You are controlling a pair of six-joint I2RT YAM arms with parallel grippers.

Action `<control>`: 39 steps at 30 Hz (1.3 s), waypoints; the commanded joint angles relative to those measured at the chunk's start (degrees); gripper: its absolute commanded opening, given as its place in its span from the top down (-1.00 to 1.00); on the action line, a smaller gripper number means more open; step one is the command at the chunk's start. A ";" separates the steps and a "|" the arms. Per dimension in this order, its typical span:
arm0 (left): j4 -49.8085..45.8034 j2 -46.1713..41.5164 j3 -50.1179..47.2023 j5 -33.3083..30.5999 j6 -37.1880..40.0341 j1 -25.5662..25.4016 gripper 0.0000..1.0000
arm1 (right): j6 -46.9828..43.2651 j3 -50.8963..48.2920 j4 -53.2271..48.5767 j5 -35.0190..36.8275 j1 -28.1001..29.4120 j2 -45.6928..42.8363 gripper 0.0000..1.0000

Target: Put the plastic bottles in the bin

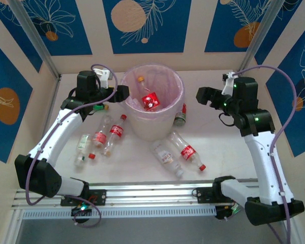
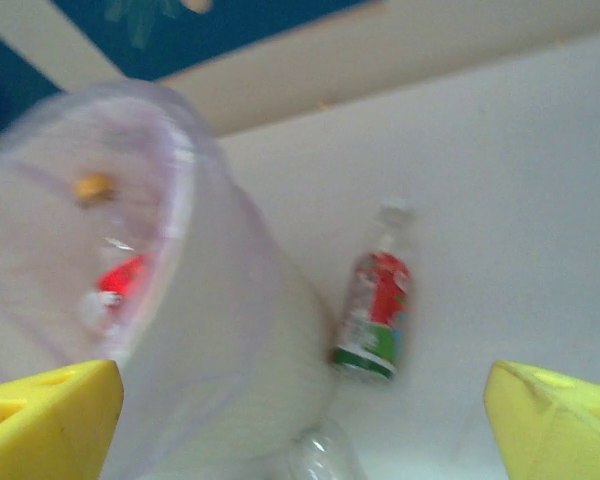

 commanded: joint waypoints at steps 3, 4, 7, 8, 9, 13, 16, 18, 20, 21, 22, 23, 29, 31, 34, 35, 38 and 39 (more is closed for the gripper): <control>-6.01 1.83 -2.21 -0.99 1.33 -0.41 -0.77 | 4.42 -8.03 4.21 -10.24 -7.21 3.09 -0.81; -5.96 1.84 -2.25 -1.06 1.37 -0.43 -0.77 | 4.98 -9.03 5.51 -11.12 -8.12 4.42 -0.81; -6.03 1.84 -2.17 -1.05 1.41 -0.40 -0.77 | 5.40 -10.34 7.65 -12.09 -9.09 9.10 -0.79; -6.09 1.84 -2.18 -1.09 1.38 -0.40 -0.77 | 5.28 -10.48 8.30 -12.42 -9.09 10.94 -0.79; -6.10 1.84 -2.13 -1.06 1.39 -0.41 -0.77 | 5.42 -10.37 9.13 -12.99 -9.09 12.86 -0.79; -6.12 1.76 -2.05 -1.15 1.49 -0.41 -0.77 | 6.17 -9.53 12.17 -14.73 -8.34 19.95 -0.78; -6.21 1.62 -2.08 -1.31 1.55 -0.45 -0.77 | 6.62 -8.91 15.51 -15.67 -7.19 25.33 -0.78; -6.28 1.48 -2.08 -1.44 1.67 -0.41 -0.77 | 7.46 -8.09 17.59 -16.96 -6.60 29.79 -0.79; -6.25 1.48 -2.08 -1.63 1.58 -0.45 -0.77 | 7.72 -6.75 18.72 -17.98 -5.98 33.92 -0.80; -6.28 1.48 -2.08 -1.63 1.67 -0.41 -0.77 | 7.73 -5.76 18.95 -17.79 -5.32 35.75 -0.81; -6.32 1.48 -2.08 -1.68 1.67 -0.41 -0.77 | 7.65 -4.82 19.13 -17.49 -4.64 37.63 -0.82; -6.35 1.48 -2.08 -1.75 1.70 -0.42 -0.77 | 7.78 -3.90 19.23 -16.86 -4.02 39.45 -0.86; -6.44 1.53 -2.08 -1.80 1.84 -0.39 -0.77 | 8.36 2.47 18.91 -15.75 -1.20 49.34 -1.00; -6.39 1.64 -2.00 -1.93 1.91 -0.41 -0.77 | 8.14 4.49 18.34 -15.08 -0.23 51.75 -0.99; -6.51 1.57 -2.00 -1.93 1.97 -0.42 -0.77 | 8.33 7.34 17.56 -14.86 0.57 55.29 -0.98; -6.52 1.66 -2.00 -1.89 2.09 -0.46 -0.77 | 8.29 8.15 17.25 -14.78 0.78 56.38 -0.98; -6.58 1.66 -1.99 -2.02 2.14 -0.41 -0.77 | 8.44 9.40 17.03 -14.27 1.10 58.56 -0.98; -6.62 1.68 -2.00 -2.02 2.19 -0.41 -0.77 | 8.54 9.47 17.09 -14.10 1.06 58.98 -0.98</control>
